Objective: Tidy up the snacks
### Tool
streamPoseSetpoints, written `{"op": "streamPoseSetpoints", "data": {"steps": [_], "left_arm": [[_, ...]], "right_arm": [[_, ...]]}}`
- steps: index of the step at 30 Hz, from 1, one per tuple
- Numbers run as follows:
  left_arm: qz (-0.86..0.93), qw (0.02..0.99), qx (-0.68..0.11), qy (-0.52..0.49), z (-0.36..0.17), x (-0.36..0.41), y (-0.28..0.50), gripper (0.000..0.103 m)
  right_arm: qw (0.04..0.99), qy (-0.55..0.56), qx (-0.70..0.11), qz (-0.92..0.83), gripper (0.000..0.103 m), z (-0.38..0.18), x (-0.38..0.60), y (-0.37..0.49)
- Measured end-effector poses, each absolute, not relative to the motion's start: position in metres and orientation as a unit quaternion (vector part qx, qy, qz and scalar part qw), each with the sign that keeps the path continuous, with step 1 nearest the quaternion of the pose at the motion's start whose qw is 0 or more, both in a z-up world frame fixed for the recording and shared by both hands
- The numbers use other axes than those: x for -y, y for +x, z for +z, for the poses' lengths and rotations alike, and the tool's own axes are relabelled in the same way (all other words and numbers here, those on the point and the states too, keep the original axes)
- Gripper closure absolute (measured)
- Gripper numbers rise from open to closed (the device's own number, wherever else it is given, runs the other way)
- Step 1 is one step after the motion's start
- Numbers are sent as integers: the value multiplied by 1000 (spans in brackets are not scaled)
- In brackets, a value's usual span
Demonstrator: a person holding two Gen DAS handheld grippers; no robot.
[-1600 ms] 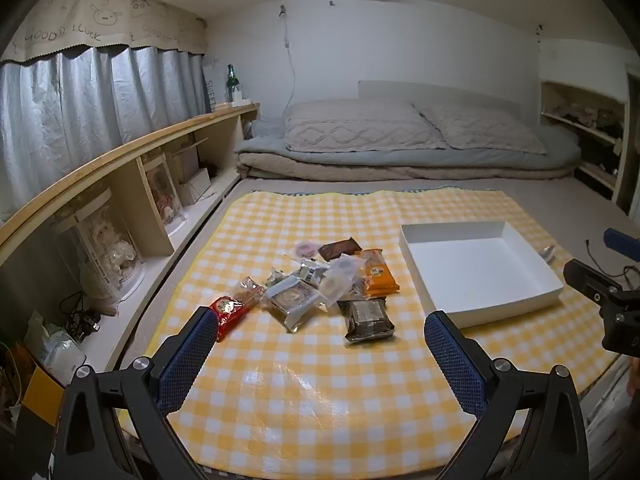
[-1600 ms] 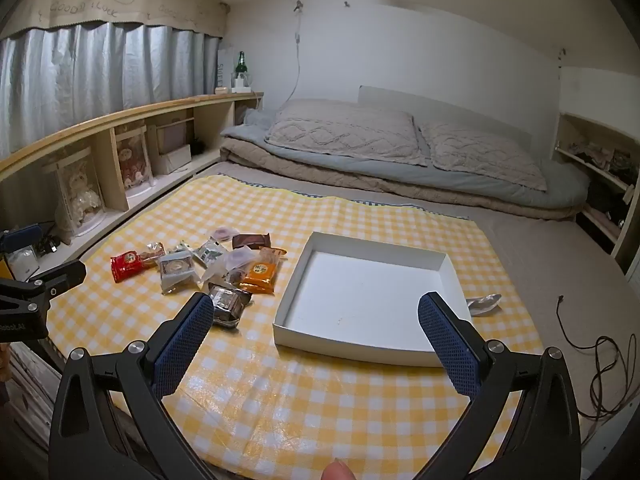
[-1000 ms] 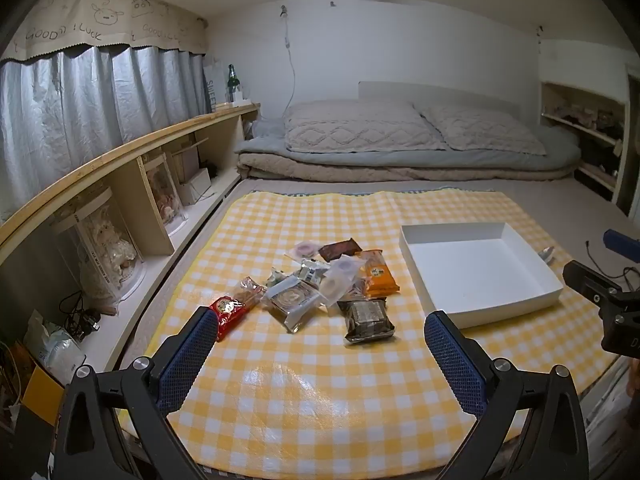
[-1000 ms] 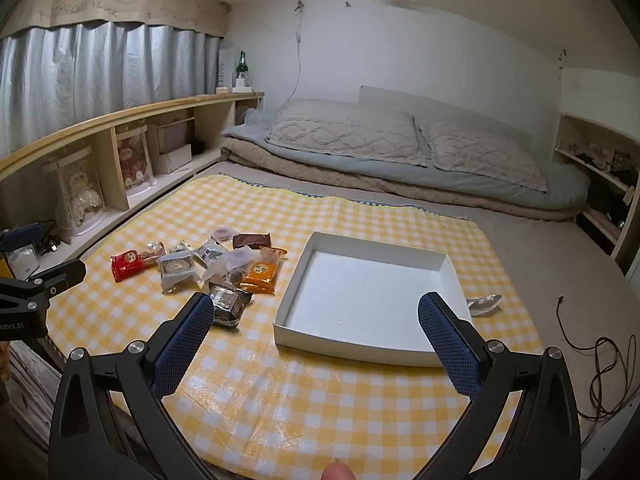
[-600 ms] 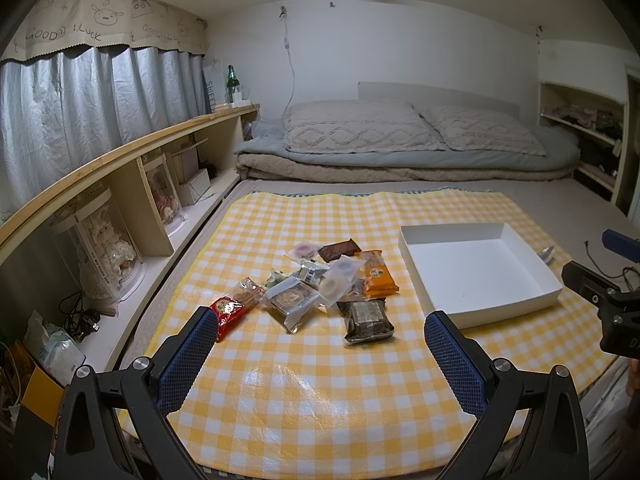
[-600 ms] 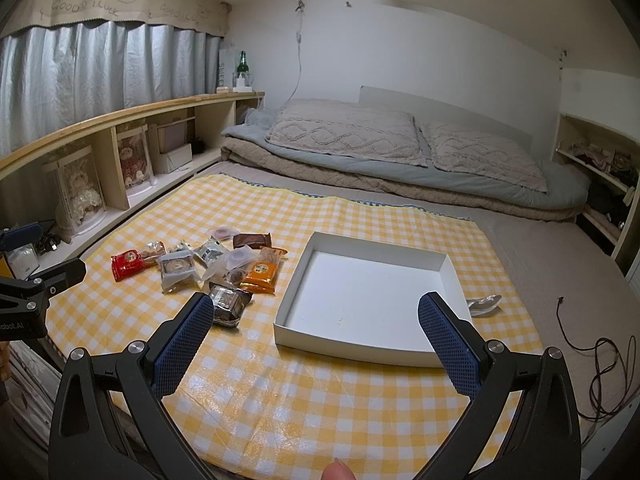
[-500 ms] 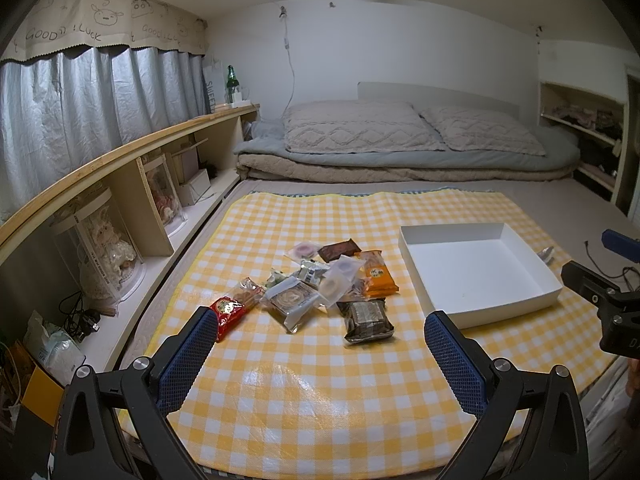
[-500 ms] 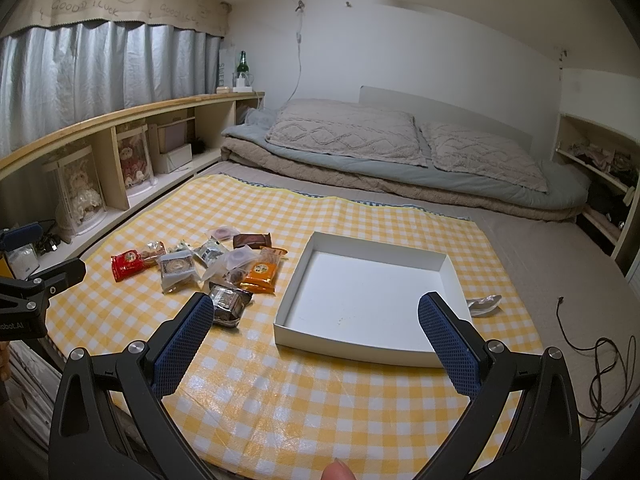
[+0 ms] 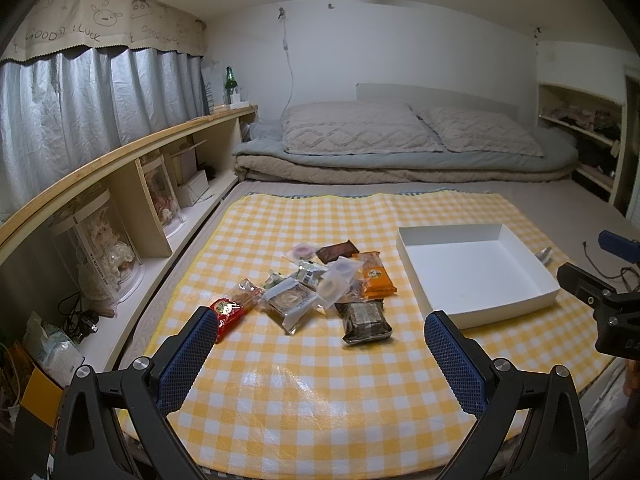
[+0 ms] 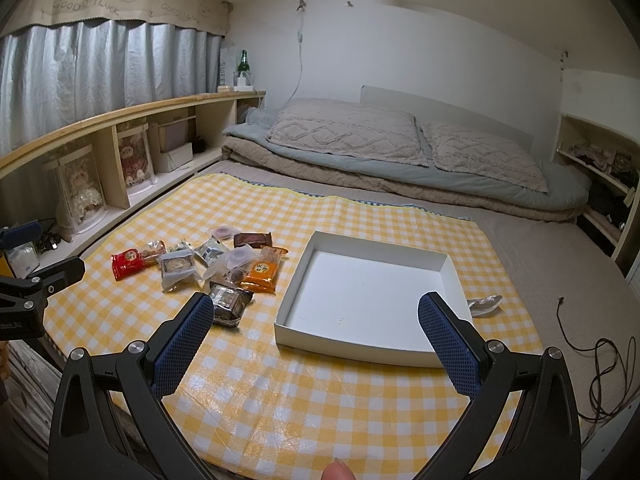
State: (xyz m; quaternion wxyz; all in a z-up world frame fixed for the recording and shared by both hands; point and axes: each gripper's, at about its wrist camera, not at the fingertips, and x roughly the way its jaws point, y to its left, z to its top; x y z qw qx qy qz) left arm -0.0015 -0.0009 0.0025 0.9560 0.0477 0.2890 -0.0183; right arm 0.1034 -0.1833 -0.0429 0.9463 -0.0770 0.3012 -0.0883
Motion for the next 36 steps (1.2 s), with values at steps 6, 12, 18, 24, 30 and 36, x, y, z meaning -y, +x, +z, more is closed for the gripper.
{"op": "streamPoseSetpoints", "data": {"steps": [6,12,18,24,30,36], "left_arm": [[-19,956,-289,48,1,0,2,0],[-19,956,-288,47,1,-1,0,0],[-18,956,-288,47,1,-1,0,0],[-19,956,-287,47,1,-1,1,0],[-19,956,-287,47,1,-1,1,0],[-19,957,-287,47,1,0,1,0]], "right_arm": [[946,-77,-301,-88,0,-43,183,103],[946,-77,-302,-89,0,-43,183,104],[946,-77,-302,-88,0,-44,183,104],[946,-78,-302,-88,0,-44,183,104],[946,-78,-302,-89,0,-43,183,104],[946,-78,-302,-88,0,-43,183,103]]}}
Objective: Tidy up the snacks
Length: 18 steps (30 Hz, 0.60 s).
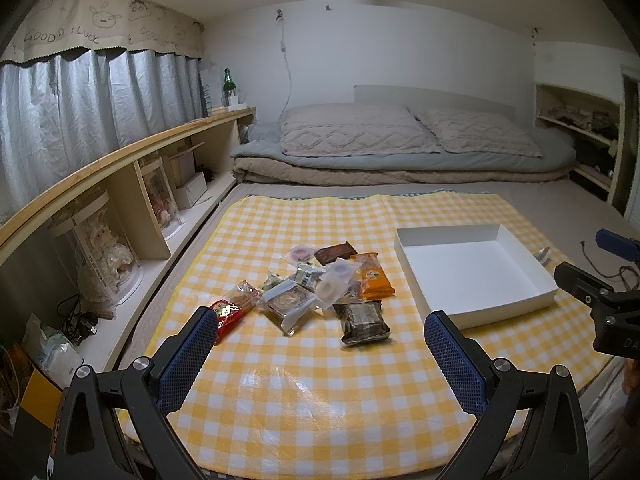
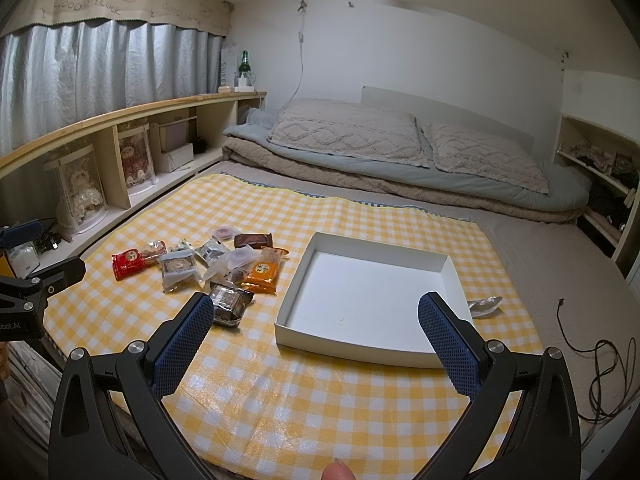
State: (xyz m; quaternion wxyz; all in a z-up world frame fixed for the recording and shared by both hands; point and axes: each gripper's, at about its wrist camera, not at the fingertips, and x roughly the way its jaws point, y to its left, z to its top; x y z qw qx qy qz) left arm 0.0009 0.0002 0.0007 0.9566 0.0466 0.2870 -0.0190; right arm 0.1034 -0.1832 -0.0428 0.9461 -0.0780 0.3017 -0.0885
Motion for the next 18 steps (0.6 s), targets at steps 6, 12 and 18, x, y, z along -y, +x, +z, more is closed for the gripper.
{"op": "streamPoseSetpoints", "data": {"steps": [6,12,18], "left_arm": [[-19,957,-287,47,1,1,2,0],[-17,957,-285,47,5,6,1,0],[-18,962,-269,39,13,4,-3,0]], "right_arm": [[946,-79,-302,-88,0,-42,183,103],[946,-78,-300,-90,0,-41,184,104],[949,-81,-290,-93,0,-35,185,103]]}}
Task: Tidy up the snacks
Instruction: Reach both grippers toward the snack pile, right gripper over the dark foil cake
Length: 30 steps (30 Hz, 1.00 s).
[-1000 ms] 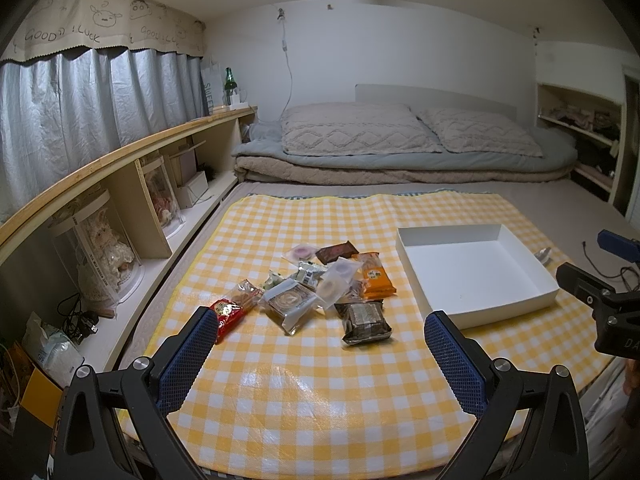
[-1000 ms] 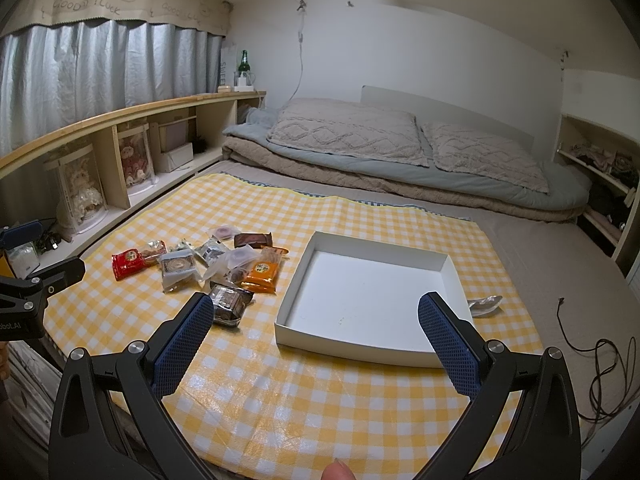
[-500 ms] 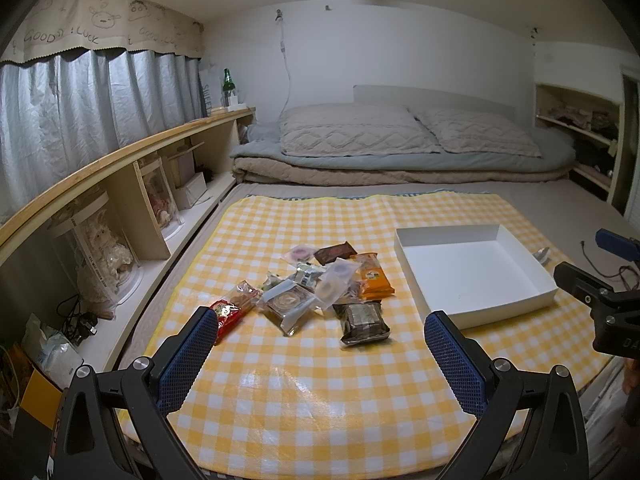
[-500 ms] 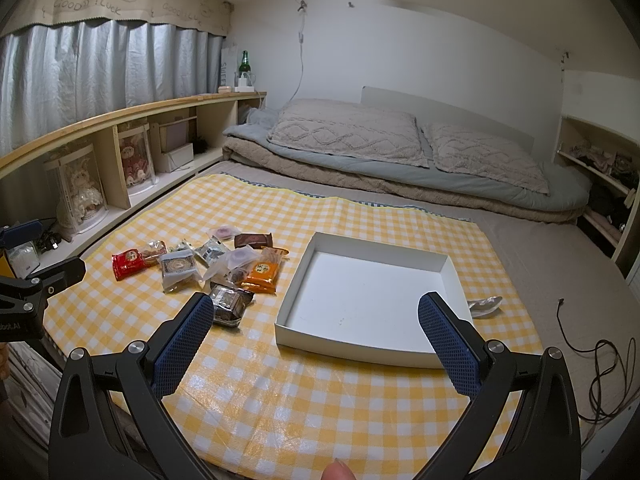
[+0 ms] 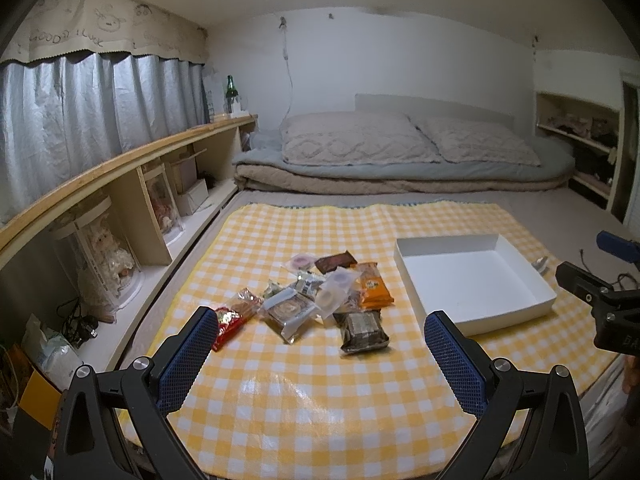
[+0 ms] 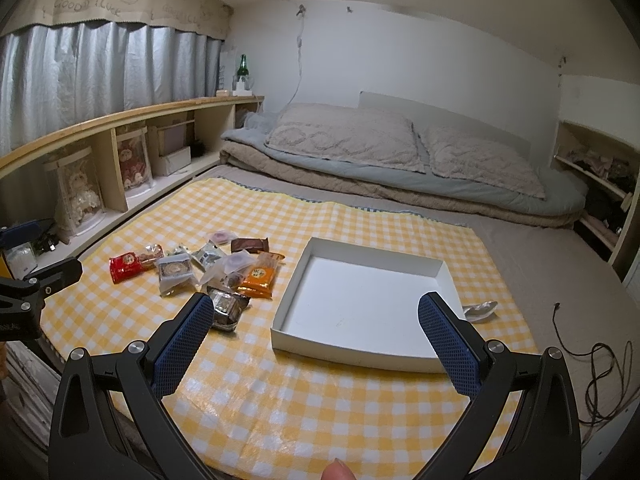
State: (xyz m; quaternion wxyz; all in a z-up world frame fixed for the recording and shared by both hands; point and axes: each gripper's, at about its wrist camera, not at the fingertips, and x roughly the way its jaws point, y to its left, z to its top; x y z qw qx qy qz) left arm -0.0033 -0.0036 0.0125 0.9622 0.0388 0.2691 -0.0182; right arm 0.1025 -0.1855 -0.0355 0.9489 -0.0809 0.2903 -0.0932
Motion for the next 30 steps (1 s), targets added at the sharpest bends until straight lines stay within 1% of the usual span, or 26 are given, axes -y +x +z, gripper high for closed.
{"op": "streamPoseSetpoints", "data": {"steps": [4,12,18,25,30], "left_arm": [[-18,965,-258,34,21,-2,-5,0],[9,974,-222,33,48,-19,5,0],[22,979,-197,46,57,-18,20,0],[34,981,-186,48,62,-23,65,0],[32,980,-189,49,60,-26,107,0]], "right_arm": [[951,-81,-286,-89,0,-30,188,104],[955,-133,-256,-70,0,-11,173,122],[957,-125,-259,-39,0,-3,164,151],[960,-101,-260,-17,0,6,164,188],[957,-83,-276,-12,0,3,164,222]]}}
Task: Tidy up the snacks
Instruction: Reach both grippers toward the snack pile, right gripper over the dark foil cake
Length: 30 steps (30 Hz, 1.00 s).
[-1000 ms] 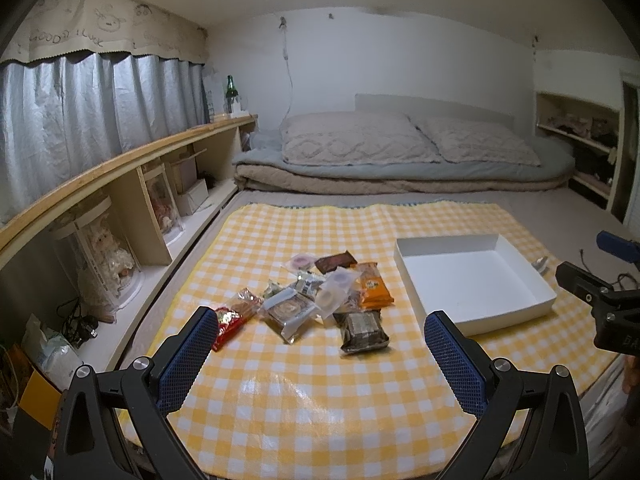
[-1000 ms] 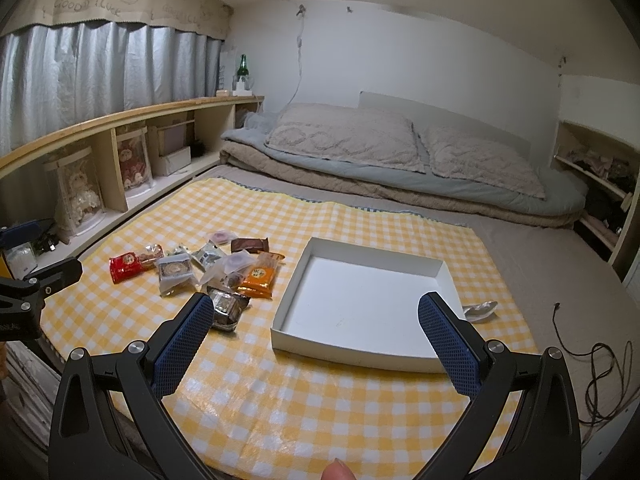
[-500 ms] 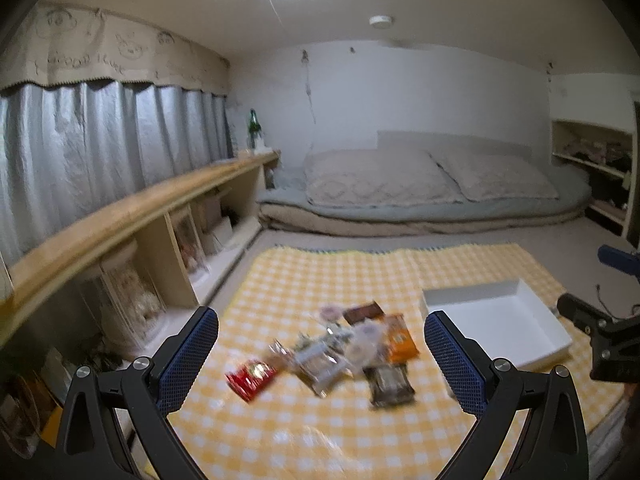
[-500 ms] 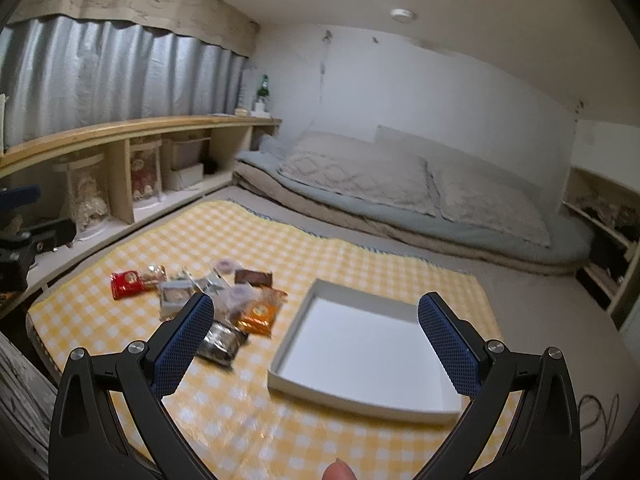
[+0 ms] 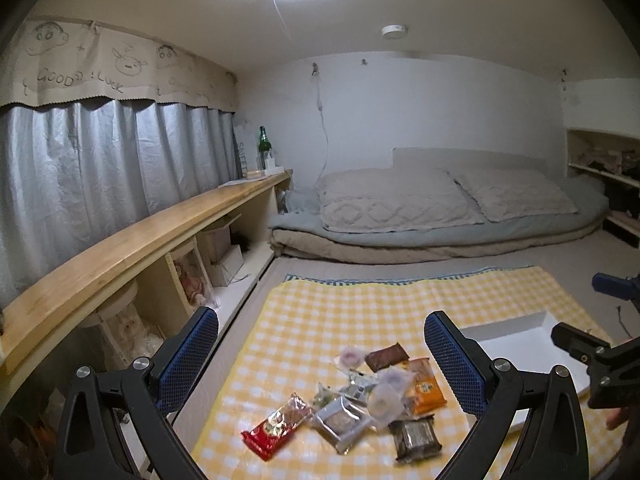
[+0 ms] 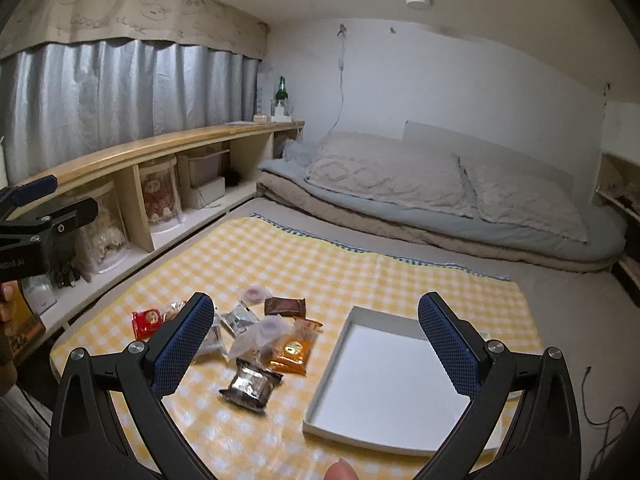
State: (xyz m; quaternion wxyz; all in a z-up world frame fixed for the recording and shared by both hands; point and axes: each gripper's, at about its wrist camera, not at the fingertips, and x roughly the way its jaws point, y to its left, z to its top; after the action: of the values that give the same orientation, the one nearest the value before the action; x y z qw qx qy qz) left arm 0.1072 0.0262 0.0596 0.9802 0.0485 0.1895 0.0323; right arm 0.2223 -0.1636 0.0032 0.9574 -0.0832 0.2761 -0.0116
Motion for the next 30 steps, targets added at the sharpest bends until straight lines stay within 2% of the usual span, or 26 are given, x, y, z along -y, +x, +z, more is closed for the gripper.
{"op": "streamPoseSetpoints", "data": {"steps": [6,16,20,30], "left_arm": [[38,966,-256,21,26,-35,177,0],[77,895,-432,-74,-61,-56,314,0],[99,865,-486,-76,-96,-55,365,0],[134,832,-538,-39,-159,-44,440,0]], "right_arm": [[949,-51,-311,-14,0,-22,170,262],[899,26,-437,-6,0,-90,187,307],[869,66,-490,2,0,-118,192,318],[804,140,-578,4,1,-178,199,342]]}}
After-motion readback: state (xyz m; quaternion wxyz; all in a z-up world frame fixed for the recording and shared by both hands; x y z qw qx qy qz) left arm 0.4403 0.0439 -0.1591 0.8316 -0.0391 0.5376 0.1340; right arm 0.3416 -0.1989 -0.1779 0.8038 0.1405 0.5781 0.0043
